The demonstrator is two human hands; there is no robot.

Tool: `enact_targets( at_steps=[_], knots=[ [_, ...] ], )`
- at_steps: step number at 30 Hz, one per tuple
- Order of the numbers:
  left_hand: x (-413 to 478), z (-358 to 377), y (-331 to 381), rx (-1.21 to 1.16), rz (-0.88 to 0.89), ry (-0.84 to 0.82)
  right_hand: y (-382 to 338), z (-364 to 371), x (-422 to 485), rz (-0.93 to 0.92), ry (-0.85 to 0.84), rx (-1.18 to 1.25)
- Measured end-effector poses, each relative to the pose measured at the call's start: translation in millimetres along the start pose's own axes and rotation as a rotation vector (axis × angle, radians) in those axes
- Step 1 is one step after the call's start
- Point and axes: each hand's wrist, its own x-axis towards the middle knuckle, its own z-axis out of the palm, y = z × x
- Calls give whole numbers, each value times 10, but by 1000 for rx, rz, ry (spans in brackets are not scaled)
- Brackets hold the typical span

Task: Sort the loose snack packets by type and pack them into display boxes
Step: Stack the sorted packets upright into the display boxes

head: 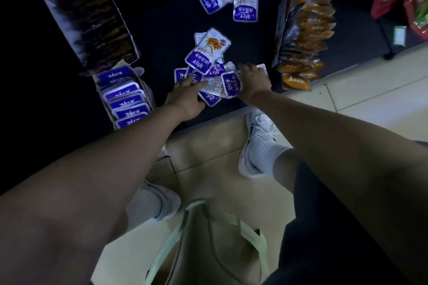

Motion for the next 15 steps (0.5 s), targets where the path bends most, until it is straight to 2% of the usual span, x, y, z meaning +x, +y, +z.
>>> enact_targets(
  at_steps=[4, 9, 12, 15],
  knots=[
    [17, 97, -45, 36, 28, 91, -40, 48, -55, -41, 96, -68],
    [-4, 101, -108, -46, 23, 197, -64, -74, -21, -19, 193, -124],
    [-41, 40, -97, -109, 12, 274, -72, -192, 5, -13, 211, 134],
    [-65, -33, -42, -394, 35, 379, -119, -304, -46, -130, -22, 512]
  ],
)
